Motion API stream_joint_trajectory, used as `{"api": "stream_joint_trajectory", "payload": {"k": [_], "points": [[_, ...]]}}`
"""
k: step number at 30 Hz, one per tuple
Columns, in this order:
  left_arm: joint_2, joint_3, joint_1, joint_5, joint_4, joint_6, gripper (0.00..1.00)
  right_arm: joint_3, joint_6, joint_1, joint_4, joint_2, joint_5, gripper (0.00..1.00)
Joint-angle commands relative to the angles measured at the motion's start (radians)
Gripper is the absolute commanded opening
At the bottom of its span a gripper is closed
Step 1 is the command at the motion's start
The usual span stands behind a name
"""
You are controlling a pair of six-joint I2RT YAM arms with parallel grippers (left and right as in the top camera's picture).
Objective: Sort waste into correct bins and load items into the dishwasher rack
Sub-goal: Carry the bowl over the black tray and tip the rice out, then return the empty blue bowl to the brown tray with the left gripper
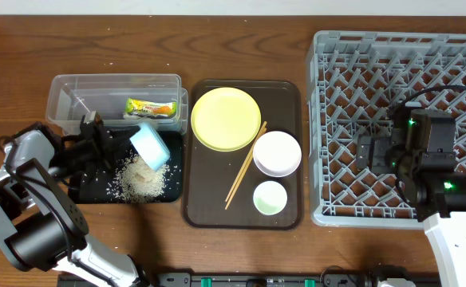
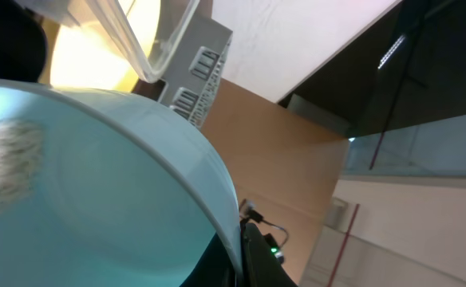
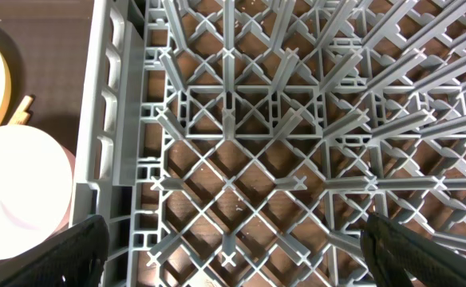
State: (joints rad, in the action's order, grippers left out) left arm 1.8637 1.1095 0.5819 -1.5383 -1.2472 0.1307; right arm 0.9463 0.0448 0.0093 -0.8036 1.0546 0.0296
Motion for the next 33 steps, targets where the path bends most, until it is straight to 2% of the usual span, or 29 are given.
{"api": "stream_joint_trajectory", "payload": {"k": [1,4,8,10,12,14,16,20,23,26,33], "points": [[0.003,0.007,0.005,-0.034,-0.009,-0.009,0.06,0.019,0.002,-0.007,-0.003,-0.003,-0.003,0.99],[0.003,0.007,0.006,-0.021,0.031,-0.018,0.06,0.019,0.002,-0.007,-0.005,-0.003,-0.003,0.99],[0.002,0.007,0.006,-0.035,-0.027,-0.04,0.06,0.019,0.002,-0.007,-0.005,-0.003,-0.003,0.99],[0.002,0.007,0.009,-0.022,0.013,0.017,0.06,0.019,0.002,-0.007,-0.005,-0.003,-0.003,0.99],[0.003,0.007,0.014,0.048,0.062,-0.026,0.06,0.019,0.002,-0.007,-0.005,-0.003,-0.003,0.99],[0.002,0.007,0.014,0.016,0.055,-0.027,0.06,0.019,0.002,-0.007,-0.005,-0.003,-0.003,0.99],[-0.001,0.007,0.014,-0.034,0.053,0.027,0.06,0.019,0.002,-0.007,-0.006,-0.003,-0.003,0.99],[-0.001,0.007,0.03,0.009,0.122,-0.006,0.06,0.019,0.002,-0.007,-0.007,-0.003,-0.003,0.99],[-0.003,0.007,0.027,-0.033,0.099,0.06,0.06,0.019,0.002,-0.007,-0.009,-0.003,-0.003,0.99],[-0.003,0.007,0.03,0.02,0.122,0.063,0.06,0.019,0.002,-0.007,-0.009,-0.003,-0.003,0.99],[-0.083,0.008,-0.026,0.072,0.055,0.146,0.06,0.019,0.002,-0.007,-0.009,-0.003,-0.003,0.99]]}}
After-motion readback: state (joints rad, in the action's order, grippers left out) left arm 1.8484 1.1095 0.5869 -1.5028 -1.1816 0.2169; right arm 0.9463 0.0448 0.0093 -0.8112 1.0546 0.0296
